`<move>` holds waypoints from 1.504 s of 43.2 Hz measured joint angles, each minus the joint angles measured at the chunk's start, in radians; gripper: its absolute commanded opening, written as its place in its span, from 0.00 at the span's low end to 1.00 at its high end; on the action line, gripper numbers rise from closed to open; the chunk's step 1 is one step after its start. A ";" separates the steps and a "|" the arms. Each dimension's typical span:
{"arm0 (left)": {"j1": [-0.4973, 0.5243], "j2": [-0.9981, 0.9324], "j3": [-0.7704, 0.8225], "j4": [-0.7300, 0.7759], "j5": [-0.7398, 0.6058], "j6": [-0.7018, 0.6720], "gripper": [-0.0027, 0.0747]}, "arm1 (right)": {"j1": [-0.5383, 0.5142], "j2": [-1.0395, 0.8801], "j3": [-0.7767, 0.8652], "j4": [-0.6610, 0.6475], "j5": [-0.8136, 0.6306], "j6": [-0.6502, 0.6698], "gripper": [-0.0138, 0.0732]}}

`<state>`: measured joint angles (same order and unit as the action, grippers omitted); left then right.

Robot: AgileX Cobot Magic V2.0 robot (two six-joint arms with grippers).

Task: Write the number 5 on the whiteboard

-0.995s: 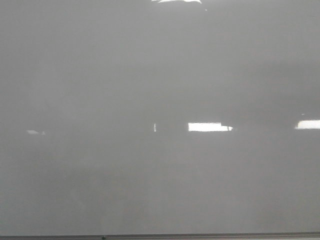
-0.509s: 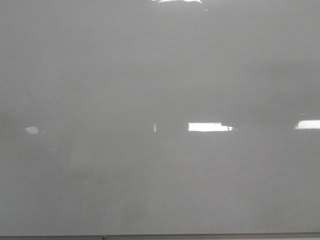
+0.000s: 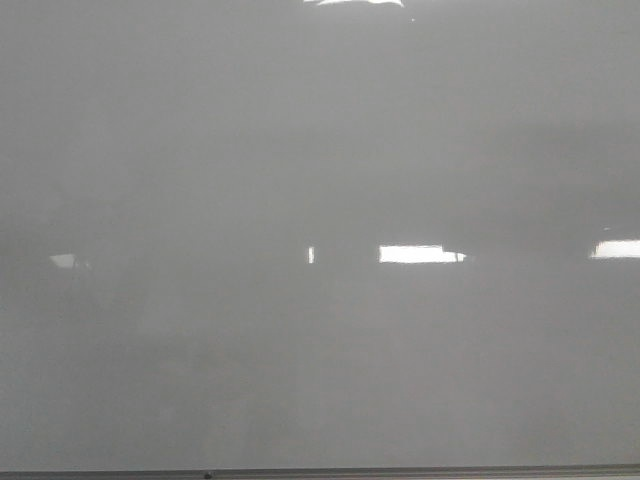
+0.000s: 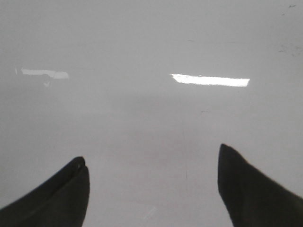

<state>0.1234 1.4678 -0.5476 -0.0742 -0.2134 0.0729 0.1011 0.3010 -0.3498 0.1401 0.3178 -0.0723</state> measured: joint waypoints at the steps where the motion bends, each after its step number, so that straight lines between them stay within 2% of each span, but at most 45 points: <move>1: 0.000 0.000 0.000 0.000 0.000 0.000 0.01 | 0.000 0.000 0.000 0.000 0.000 0.000 0.83; 4: 0.000 -0.004 -0.001 0.002 0.017 0.000 0.01 | 0.000 0.000 0.000 0.000 0.000 0.000 0.83; 8: -0.007 -0.044 -0.002 0.003 0.107 0.000 0.01 | 0.000 0.000 0.000 0.000 0.000 0.000 0.83; 13: -0.048 -0.120 -0.025 0.018 0.295 0.000 0.01 | 0.000 0.000 0.000 0.000 0.000 0.000 0.83; 16: -0.094 -0.160 -0.057 0.025 0.453 0.014 0.01 | 0.000 0.000 0.000 0.000 0.000 0.000 0.83; 23: -0.246 -0.212 -0.161 0.031 0.796 0.174 0.01 | 0.000 0.000 0.000 0.000 0.024 0.000 0.83; 30: -0.438 -0.217 -0.255 0.033 1.015 0.353 0.01 | 0.000 0.005 -0.017 0.000 0.082 0.000 0.83; 40: -0.721 -0.217 -0.320 0.034 1.062 0.619 0.01 | 0.055 0.108 -0.110 0.018 0.220 -0.078 0.83; 45: -0.837 -0.217 -0.338 0.034 1.054 0.666 0.01 | 0.144 0.196 -0.170 0.104 0.287 -0.216 0.83; 48: -0.891 -0.217 -0.348 0.034 1.044 0.674 0.01 | 0.221 0.259 -0.210 0.188 0.327 -0.353 0.83; 53: -0.951 -0.217 -0.354 0.034 1.018 0.675 0.01 | 0.356 0.367 -0.266 0.322 0.355 -0.541 0.83; 58: -0.993 -0.217 -0.354 0.034 0.991 0.677 0.01 | 0.470 0.477 -0.309 0.419 0.321 -0.671 0.83; 65: -1.027 -0.217 -0.354 0.032 0.969 0.679 0.01 | 0.584 0.625 -0.366 0.451 0.254 -0.729 0.83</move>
<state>-0.9035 1.2506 -0.9020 -0.0419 0.7559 0.7519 0.6850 0.9256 -0.7161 0.5907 0.5718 -0.8010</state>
